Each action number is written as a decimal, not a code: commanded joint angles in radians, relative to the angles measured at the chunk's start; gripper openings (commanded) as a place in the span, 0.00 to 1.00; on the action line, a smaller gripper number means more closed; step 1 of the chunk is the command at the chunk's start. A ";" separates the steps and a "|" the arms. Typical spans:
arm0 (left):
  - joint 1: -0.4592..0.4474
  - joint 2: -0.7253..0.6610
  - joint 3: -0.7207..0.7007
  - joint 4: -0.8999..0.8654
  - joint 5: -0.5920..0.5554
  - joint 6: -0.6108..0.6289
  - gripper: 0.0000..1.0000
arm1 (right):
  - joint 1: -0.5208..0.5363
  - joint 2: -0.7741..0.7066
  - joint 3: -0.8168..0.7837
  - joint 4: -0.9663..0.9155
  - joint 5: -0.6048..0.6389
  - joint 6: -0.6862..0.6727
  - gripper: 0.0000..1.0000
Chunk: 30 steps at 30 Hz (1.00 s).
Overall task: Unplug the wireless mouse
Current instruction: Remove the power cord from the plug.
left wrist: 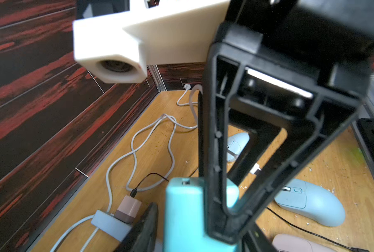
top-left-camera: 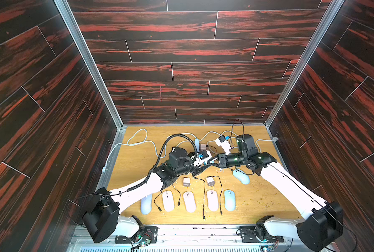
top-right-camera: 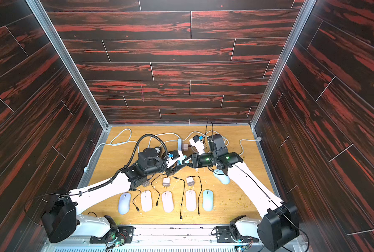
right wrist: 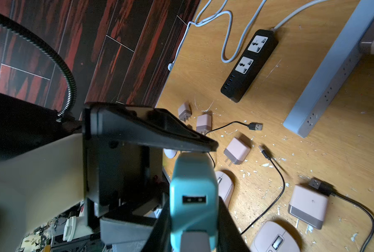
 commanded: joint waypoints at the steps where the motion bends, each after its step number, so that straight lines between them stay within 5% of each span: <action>1: -0.001 -0.004 0.035 -0.025 -0.043 0.063 0.48 | 0.016 0.009 0.032 -0.015 -0.050 -0.016 0.00; 13: -0.003 -0.029 0.007 0.016 -0.058 0.061 0.24 | 0.028 0.005 0.040 -0.012 -0.040 -0.016 0.00; 17: -0.003 -0.035 0.003 0.014 -0.054 0.055 0.02 | 0.030 -0.006 0.031 -0.012 -0.007 -0.010 0.02; 21: -0.002 -0.041 -0.005 0.015 -0.057 0.059 0.00 | 0.030 -0.047 0.026 -0.003 0.084 -0.003 0.44; 24: -0.003 -0.045 -0.007 0.019 -0.050 0.051 0.00 | 0.028 -0.102 0.011 0.017 0.179 -0.003 0.65; 30: -0.003 -0.053 -0.018 0.037 -0.061 0.013 0.00 | 0.028 -0.167 -0.073 0.130 0.191 0.042 0.61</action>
